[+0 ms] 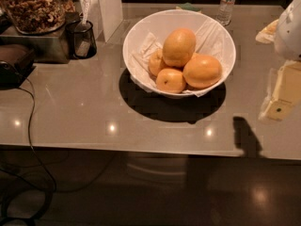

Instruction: Pick orange from white bowl

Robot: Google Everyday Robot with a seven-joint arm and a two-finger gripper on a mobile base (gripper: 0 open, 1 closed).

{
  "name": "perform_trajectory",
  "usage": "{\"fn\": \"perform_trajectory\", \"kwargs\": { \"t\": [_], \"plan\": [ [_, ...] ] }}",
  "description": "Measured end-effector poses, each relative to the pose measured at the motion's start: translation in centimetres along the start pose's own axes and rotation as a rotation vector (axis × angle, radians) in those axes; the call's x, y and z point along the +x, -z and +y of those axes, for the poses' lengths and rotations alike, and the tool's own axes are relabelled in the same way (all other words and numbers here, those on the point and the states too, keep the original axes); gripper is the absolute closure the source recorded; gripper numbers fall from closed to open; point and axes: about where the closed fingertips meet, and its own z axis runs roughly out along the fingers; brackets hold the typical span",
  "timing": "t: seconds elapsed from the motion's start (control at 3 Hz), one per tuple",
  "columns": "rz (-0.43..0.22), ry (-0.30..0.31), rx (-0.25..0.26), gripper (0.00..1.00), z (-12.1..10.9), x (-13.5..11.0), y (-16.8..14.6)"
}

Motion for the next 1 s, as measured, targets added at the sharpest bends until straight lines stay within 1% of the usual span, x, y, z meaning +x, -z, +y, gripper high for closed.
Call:
{"fn": "perform_trajectory", "kwargs": {
  "t": [0.33,0.67,1.0],
  "plan": [
    [-0.037,0.001,0.006,0.00,-0.7,-1.5,-0.2],
    [-0.037,0.001,0.006,0.00,-0.7,-1.5,-0.2],
    [-0.172,-0.061,0.025,0.00,-3.3,-3.1,-0.6]
  ]
}}
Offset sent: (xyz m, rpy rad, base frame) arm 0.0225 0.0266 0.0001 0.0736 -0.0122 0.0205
